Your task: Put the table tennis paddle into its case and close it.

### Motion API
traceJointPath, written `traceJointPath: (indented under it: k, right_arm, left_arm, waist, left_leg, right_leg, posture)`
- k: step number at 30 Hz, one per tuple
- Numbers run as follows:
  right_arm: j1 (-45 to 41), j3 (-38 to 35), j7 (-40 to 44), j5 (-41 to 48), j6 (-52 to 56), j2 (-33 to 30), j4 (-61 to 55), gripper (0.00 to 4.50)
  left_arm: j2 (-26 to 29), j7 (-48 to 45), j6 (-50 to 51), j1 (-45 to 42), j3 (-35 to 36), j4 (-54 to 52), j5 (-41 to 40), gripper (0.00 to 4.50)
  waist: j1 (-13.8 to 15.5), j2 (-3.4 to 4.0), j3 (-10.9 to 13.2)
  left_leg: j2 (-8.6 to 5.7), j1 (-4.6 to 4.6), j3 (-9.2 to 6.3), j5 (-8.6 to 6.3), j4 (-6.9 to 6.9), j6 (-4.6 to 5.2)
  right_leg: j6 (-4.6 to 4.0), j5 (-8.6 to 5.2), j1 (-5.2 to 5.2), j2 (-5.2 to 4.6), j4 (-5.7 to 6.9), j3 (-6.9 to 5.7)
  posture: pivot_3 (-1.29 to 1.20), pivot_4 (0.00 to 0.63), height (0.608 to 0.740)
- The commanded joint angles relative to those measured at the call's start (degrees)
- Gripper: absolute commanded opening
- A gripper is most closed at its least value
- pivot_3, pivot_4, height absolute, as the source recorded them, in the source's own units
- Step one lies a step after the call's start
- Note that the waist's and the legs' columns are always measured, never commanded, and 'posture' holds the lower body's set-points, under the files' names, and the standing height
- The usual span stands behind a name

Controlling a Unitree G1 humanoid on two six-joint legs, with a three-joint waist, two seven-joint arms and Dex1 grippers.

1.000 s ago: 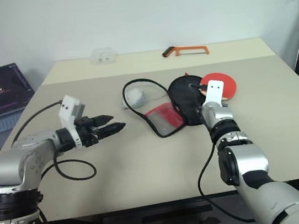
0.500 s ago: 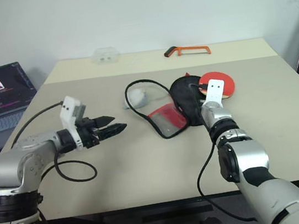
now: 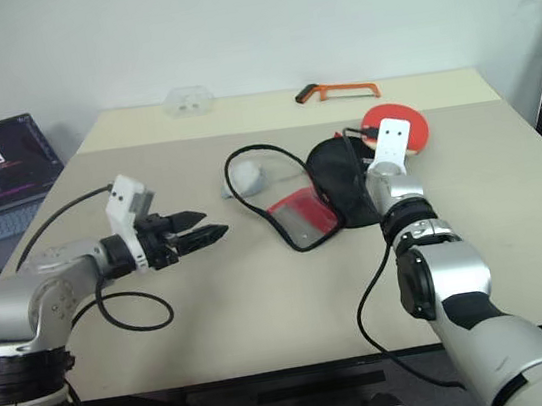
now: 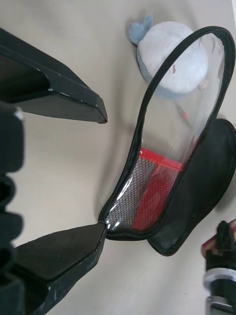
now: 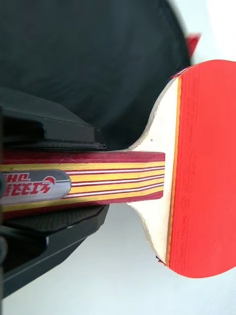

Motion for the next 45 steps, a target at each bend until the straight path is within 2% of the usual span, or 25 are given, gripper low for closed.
traceJointPath:
  k: [1, 8, 23, 30, 45]
  right_arm:
    - [-1.8, 2.4, 4.6, 0.3, 2.1, 2.3, -4.7, 1.24]
    - [1.7, 5.5, 7.3, -0.6, 7.1, 5.9, -9.1, 1.24]
    - [8.9, 8.5, 9.0, -2.1, 16.9, 3.8, -23.3, 1.24]
    - [12.3, 9.7, 10.4, -2.4, 20.4, 5.1, -29.5, 1.24]
    - [14.9, 11.4, 11.3, -3.1, 24.3, 6.1, -35.7, 1.24]
  left_arm:
    - [0.8, -0.2, -1.0, -0.9, 1.7, -1.1, -0.5, 3.49]
    - [1.1, -0.1, -0.4, -0.2, 2.3, -1.9, -0.9, 3.49]
    - [0.9, 0.3, 0.0, 0.5, 2.7, -2.5, -0.9, 3.49]
    - [0.8, 0.0, -0.1, 0.2, 2.3, -2.0, -0.7, 3.49]
    - [1.2, 0.0, 0.2, 0.6, 2.9, -2.3, -0.9, 3.49]
  waist:
    - [-0.2, 0.00, 0.0]
    - [-0.1, 0.00, 0.0]
    - [0.0, 0.00, 0.0]
    - [0.0, 0.00, 0.0]
    - [0.0, 0.00, 0.0]
  left_leg:
    - [0.00, 0.00, 0.00, 0.00, 0.00, 0.00]
    - [0.06, 0.00, -0.02, 0.00, -0.02, 0.00]
    - [0.00, -0.02, -0.02, 0.00, 0.00, 0.00]
    - [0.01, -0.02, -0.02, 0.00, 0.00, -0.01]
    - [0.02, -0.02, -0.03, 0.00, 0.00, -0.01]
  right_leg:
    - [0.00, 0.00, 0.00, 0.01, 0.00, 0.00]
    - [-0.01, 0.00, -0.02, 0.06, 0.02, -0.01]
    - [-0.01, 0.00, -0.02, -0.01, 0.01, -0.03]
    - [-0.01, 0.00, -0.02, 0.01, 0.02, -0.01]
    - [-0.01, 0.00, -0.02, 0.02, 0.02, -0.03]
  posture:
    - [0.00, 0.150, 0.740]
    - [0.00, 0.150, 0.740]
    - [0.00, 0.150, 0.740]
    - [0.00, 0.150, 0.740]
    - [0.00, 0.150, 0.740]
